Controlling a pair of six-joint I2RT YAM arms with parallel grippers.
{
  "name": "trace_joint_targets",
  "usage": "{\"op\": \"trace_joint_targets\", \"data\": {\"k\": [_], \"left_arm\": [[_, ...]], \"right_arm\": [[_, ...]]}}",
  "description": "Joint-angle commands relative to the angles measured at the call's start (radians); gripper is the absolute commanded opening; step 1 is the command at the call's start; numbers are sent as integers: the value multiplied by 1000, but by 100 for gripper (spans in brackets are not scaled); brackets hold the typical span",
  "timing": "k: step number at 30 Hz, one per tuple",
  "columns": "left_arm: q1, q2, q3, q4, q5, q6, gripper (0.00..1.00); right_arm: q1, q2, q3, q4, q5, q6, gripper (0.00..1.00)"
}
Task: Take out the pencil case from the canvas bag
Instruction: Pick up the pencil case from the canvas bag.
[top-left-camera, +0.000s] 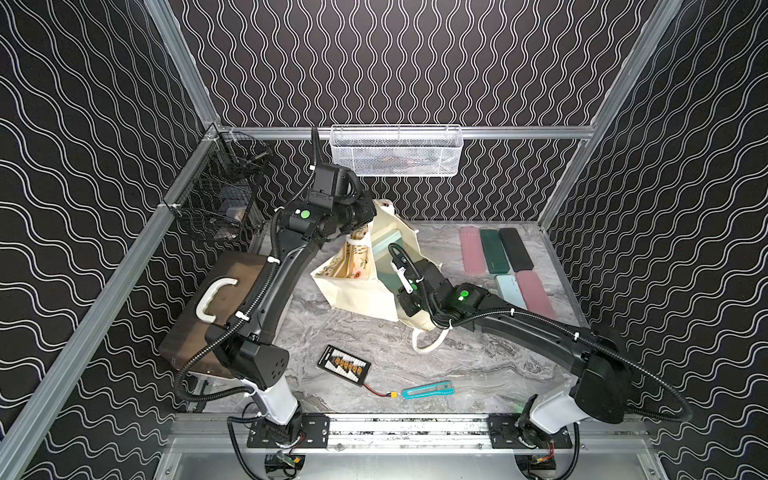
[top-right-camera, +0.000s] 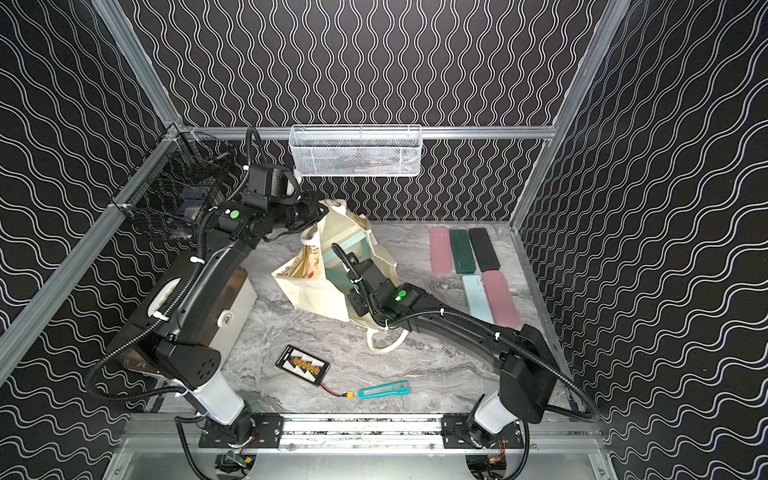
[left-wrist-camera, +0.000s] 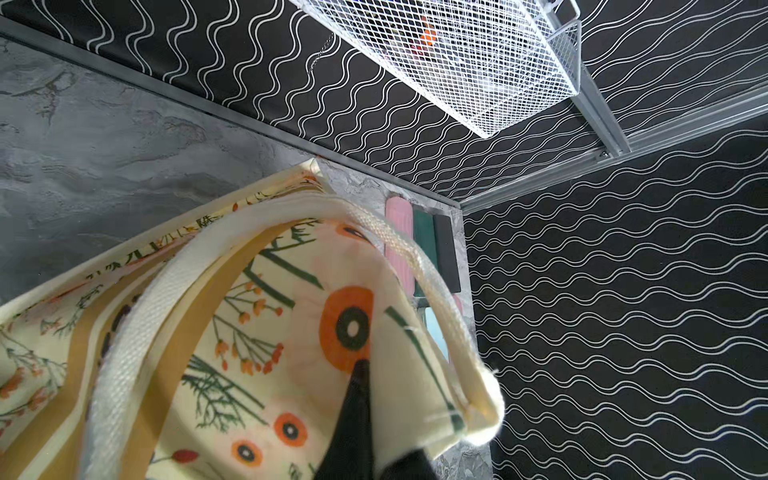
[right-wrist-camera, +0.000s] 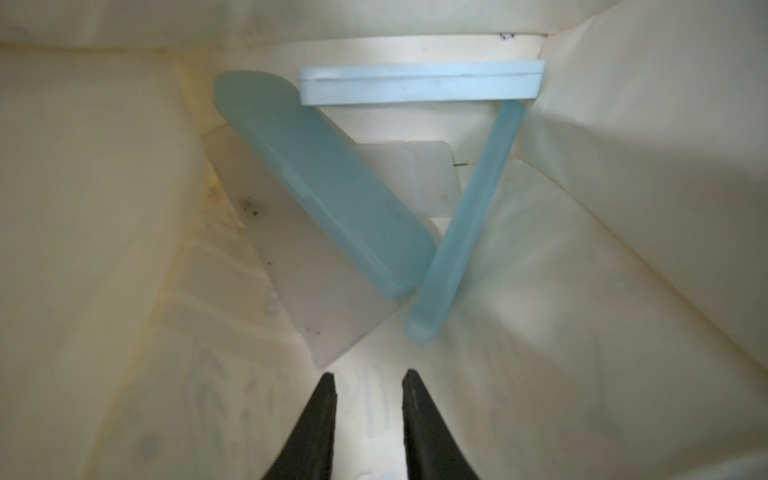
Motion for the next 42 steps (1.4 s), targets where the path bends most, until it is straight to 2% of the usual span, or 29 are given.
{"op": "trace_joint_targets", "data": {"k": [1, 20, 27, 33, 42], "left_arm": [[-1, -33, 7, 96, -9, -25, 0], [-1, -67, -1, 96, 1, -27, 0], [0, -69, -4, 97, 5, -28, 0], [-1, -67, 2, 88, 1, -19, 0], [0, -58, 2, 93, 7, -18, 0]], "right_arm": [[-9, 36, 28, -21, 33, 43, 31], [-59, 271, 233, -91, 122, 116, 55], [-70, 321, 264, -144, 176, 122, 54], [-87, 341, 269, -165, 163, 142, 50], [-102, 344, 259, -154, 114, 164, 35]]}}
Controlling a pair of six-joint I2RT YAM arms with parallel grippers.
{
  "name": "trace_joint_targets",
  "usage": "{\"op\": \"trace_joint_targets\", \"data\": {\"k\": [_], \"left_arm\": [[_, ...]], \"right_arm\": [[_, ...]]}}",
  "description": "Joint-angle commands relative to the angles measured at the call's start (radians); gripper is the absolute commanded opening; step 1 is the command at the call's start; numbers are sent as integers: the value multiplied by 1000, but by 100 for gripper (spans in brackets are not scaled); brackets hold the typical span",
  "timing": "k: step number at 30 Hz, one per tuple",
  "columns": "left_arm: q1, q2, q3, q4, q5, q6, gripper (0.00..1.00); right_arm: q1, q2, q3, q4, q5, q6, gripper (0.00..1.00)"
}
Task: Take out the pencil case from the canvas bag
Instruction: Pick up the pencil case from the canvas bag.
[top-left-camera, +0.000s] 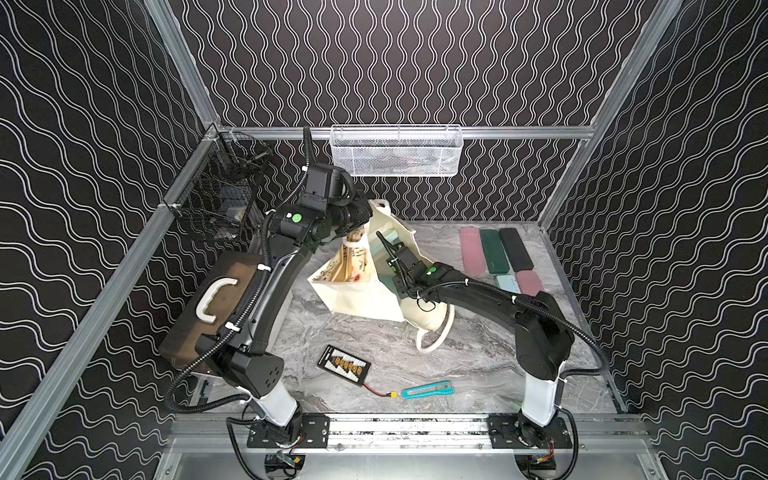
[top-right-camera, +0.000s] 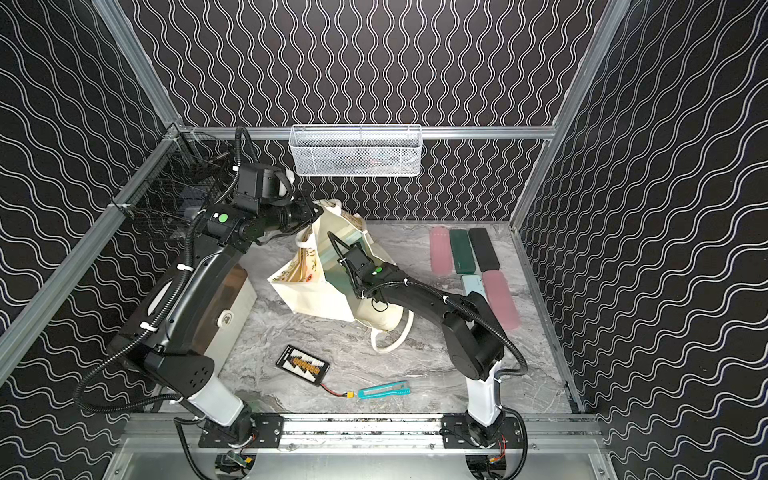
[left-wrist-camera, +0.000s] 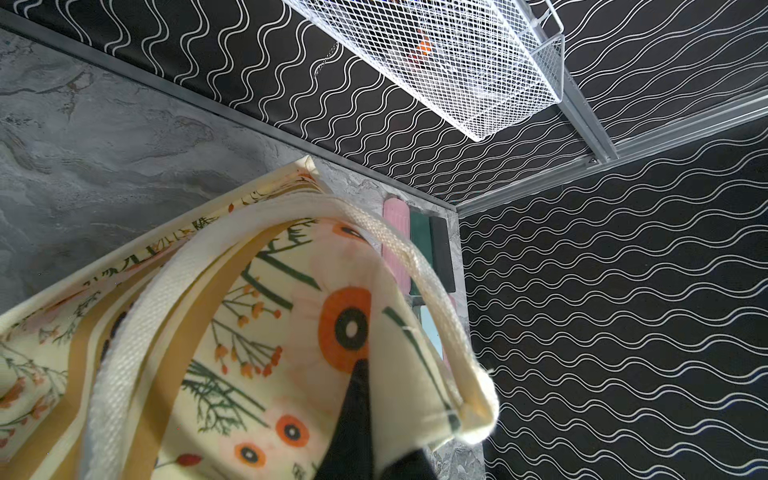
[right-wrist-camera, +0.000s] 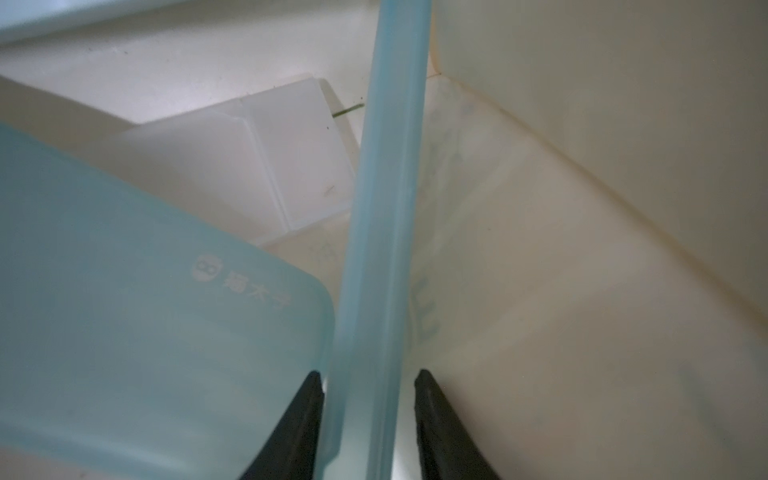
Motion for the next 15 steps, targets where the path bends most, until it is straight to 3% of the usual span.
{"op": "trace_joint_targets", "data": {"k": [1, 15], "left_arm": [[0, -8, 17, 118, 9, 1, 0], [0, -6, -11, 136, 1, 10, 0]], "right_arm": [[-5, 3, 4, -26, -16, 23, 34], [-8, -45, 1, -32, -3, 19, 13]]}}
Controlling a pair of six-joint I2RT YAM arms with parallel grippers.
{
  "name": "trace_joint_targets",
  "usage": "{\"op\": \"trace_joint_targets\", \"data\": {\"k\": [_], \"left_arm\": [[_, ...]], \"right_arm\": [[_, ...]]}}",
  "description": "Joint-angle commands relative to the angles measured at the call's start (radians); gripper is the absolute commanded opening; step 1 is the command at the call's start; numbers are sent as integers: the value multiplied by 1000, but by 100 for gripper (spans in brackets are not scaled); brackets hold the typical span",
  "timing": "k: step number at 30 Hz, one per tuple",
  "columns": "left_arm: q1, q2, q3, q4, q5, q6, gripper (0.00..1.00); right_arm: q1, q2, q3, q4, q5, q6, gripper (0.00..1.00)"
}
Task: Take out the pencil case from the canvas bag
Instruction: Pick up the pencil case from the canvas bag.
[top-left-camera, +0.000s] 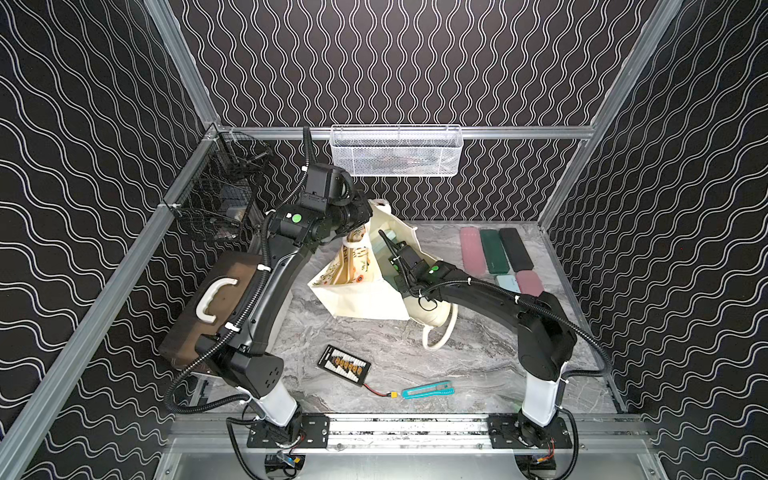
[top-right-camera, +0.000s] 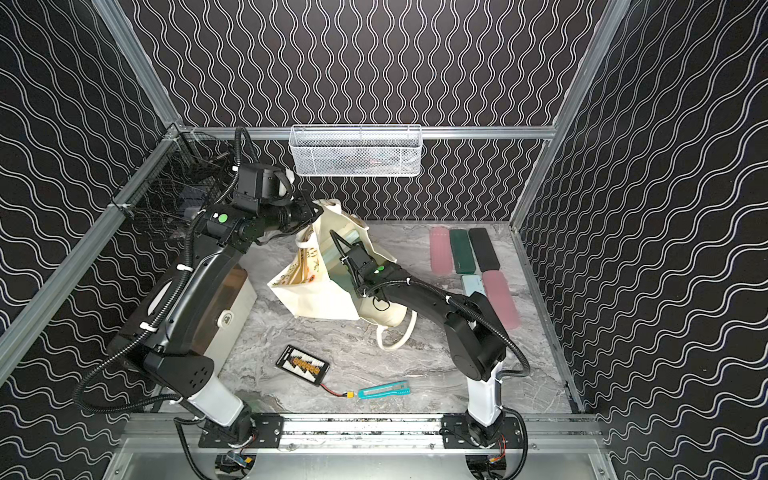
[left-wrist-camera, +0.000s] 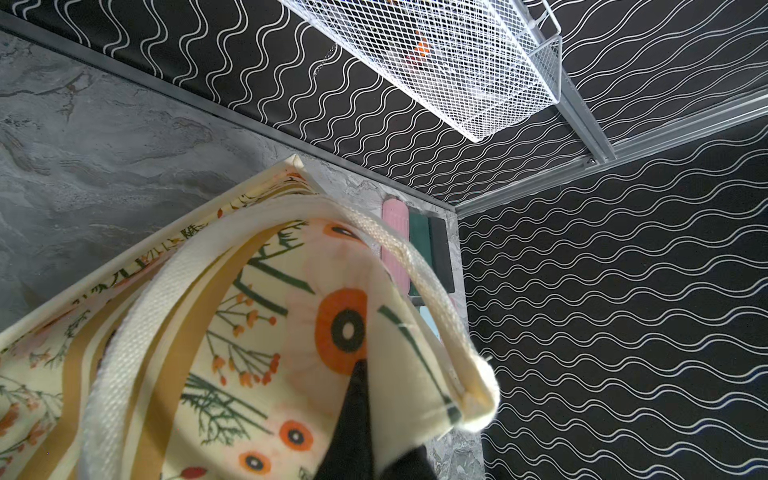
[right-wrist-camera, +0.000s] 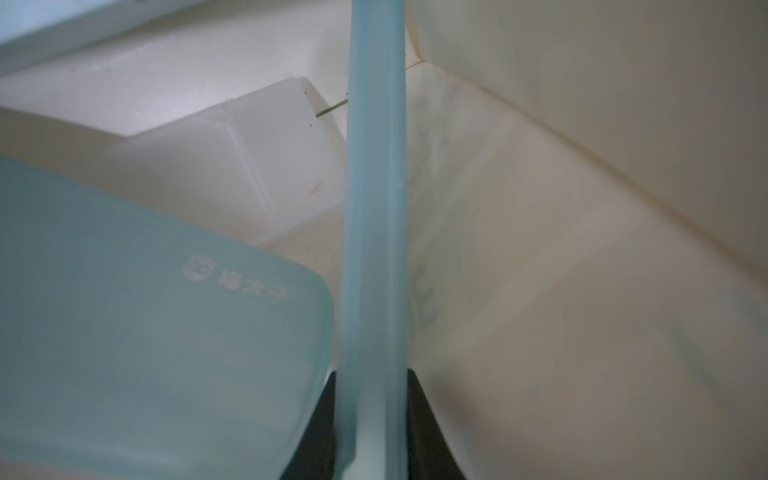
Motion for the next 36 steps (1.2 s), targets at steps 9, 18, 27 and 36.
{"op": "trace_joint_targets", "data": {"k": [9, 18, 27, 36], "left_arm": [[1, 9, -21, 155, 35, 114, 0], [5, 66, 38, 147, 86, 177, 0], [17, 117, 87, 131, 79, 231, 0], [32, 194, 184, 41, -30, 253, 0]], "right_arm": [[-1, -169, -69, 27, -58, -16, 8], [-1, -316, -205, 113, -207, -85, 6], [0, -457, -307, 170, -365, -137, 6], [-1, -596, -360, 153, -454, -134, 6]]}}
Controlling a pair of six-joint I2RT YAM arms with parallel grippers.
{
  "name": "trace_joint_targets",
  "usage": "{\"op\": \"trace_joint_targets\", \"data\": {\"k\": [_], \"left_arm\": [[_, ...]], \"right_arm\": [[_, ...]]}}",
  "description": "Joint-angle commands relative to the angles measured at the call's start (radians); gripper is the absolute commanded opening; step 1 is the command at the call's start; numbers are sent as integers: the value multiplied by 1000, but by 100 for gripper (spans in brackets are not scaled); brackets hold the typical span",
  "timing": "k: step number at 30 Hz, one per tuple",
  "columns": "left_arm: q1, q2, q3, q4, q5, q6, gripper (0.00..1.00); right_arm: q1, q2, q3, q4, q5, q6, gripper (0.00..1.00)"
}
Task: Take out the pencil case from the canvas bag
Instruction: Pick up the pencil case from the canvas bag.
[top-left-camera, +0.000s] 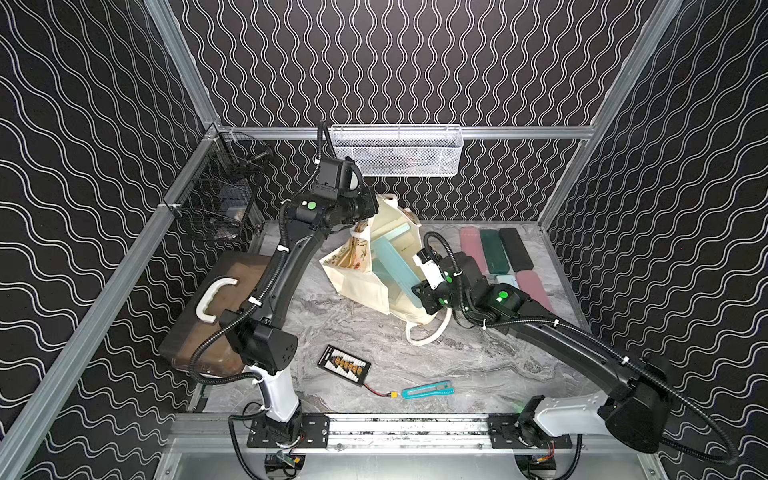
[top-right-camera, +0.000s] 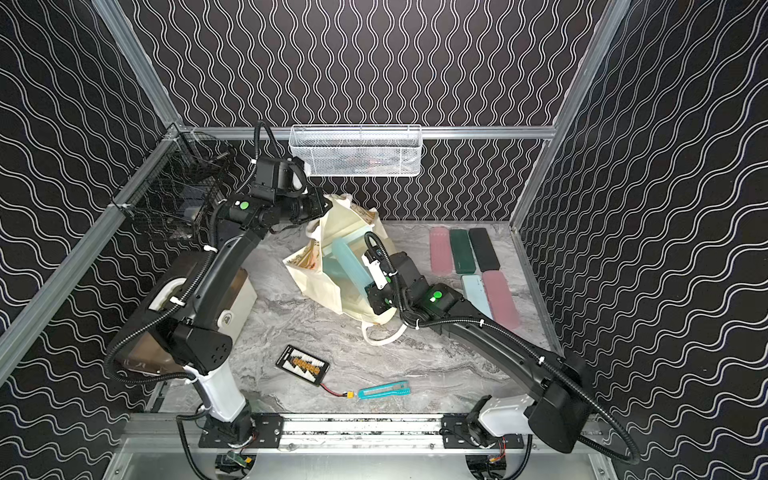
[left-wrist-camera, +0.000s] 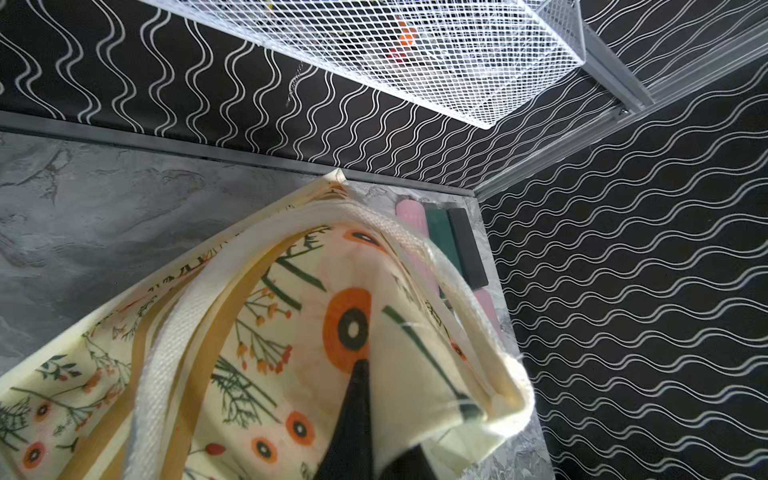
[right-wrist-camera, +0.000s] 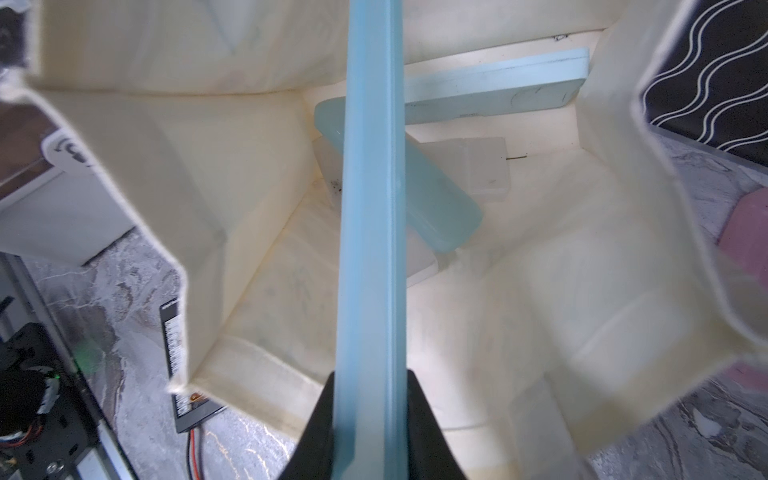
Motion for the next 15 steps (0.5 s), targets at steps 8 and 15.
{"op": "trace_joint_targets", "data": {"k": [8, 15], "left_arm": [[19, 39, 104, -56, -197, 48, 0], [77, 40, 119, -97, -156, 33, 0]], "right_arm": [[0, -99, -33, -37, -34, -10, 6], [1, -192, -120, -15, -29, 6, 6]]}}
